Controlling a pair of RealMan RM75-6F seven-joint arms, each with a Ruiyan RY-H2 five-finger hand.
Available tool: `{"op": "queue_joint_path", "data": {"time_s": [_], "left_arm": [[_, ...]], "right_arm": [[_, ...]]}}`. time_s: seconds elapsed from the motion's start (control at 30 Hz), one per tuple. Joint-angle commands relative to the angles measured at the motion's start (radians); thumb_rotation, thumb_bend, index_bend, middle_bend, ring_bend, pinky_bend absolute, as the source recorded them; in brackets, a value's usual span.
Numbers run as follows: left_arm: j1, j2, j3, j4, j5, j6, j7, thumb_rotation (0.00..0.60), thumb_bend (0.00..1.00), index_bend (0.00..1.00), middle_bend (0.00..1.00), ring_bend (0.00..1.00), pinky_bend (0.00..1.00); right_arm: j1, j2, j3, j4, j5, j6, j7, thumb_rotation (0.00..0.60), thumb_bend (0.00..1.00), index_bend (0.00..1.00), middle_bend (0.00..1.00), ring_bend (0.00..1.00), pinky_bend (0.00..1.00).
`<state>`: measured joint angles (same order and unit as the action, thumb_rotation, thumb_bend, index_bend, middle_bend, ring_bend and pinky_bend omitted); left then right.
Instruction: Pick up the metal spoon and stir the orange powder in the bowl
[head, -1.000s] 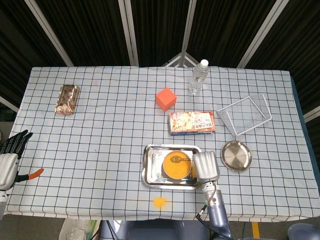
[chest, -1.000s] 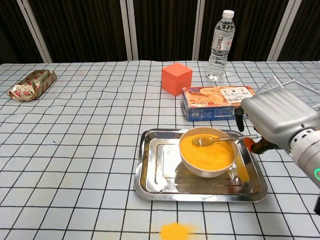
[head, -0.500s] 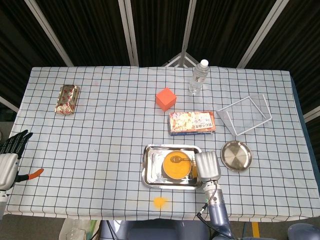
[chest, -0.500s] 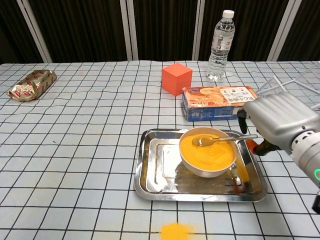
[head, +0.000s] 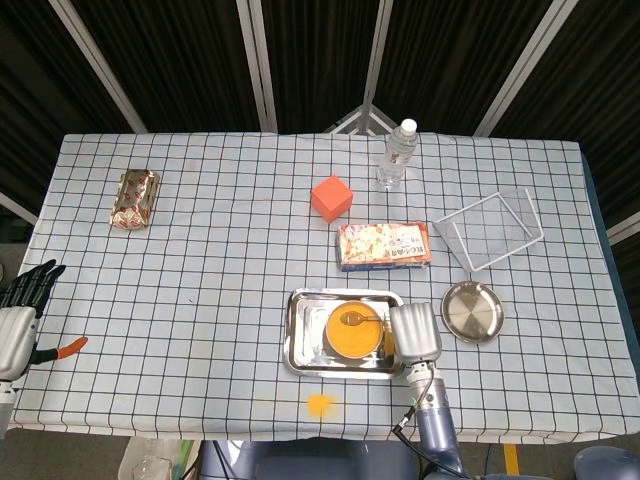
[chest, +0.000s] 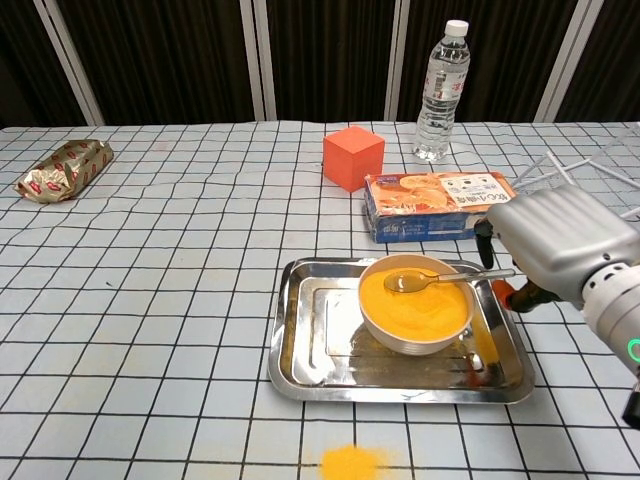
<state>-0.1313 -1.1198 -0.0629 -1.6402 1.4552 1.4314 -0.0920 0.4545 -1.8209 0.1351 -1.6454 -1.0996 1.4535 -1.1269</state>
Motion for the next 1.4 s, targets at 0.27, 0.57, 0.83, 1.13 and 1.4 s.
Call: {"op": "queue_joint_path", "data": {"time_s": [0.27, 0.57, 0.83, 1.13, 1.4], "left_arm": [[0.000, 0.000, 0.000, 0.000, 0.000, 0.000, 0.000, 0.600, 0.00, 0.00, 0.00, 0.00, 0.00], [0.000, 0.000, -0.001, 0.000, 0.000, 0.000, -0.002, 0.600, 0.00, 0.00, 0.00, 0.00, 0.00], [0.000, 0.000, -0.001, 0.000, 0.000, 0.002, -0.001, 0.600, 0.00, 0.00, 0.00, 0.00, 0.00], [0.000, 0.000, 0.000, -0.001, 0.001, 0.002, -0.002, 0.600, 0.00, 0.00, 0.00, 0.00, 0.00], [0.000, -0.001, -0.001, 0.000, 0.000, 0.002, -0.001, 0.600, 0.00, 0.00, 0.00, 0.00, 0.00]], "right_arm": [[0.000, -0.003, -0.002, 0.002, 0.006, 0.001, -0.002, 0.600, 0.46, 0.49, 1.00, 1.00, 0.97], [0.002, -0.003, 0.000, -0.001, 0.009, 0.003, 0.000, 0.600, 0.56, 0.55, 1.00, 1.00, 0.97], [0.001, -0.001, -0.003, -0.006, 0.007, 0.009, 0.001, 0.600, 0.58, 0.56, 1.00, 1.00, 0.97], [-0.004, 0.006, -0.017, 0.004, -0.021, 0.008, 0.032, 0.600, 0.60, 0.62, 1.00, 1.00, 0.97], [-0.007, 0.000, -0.027, 0.026, -0.047, 0.003, 0.070, 0.600, 0.69, 0.76, 1.00, 1.00, 0.97]]}}
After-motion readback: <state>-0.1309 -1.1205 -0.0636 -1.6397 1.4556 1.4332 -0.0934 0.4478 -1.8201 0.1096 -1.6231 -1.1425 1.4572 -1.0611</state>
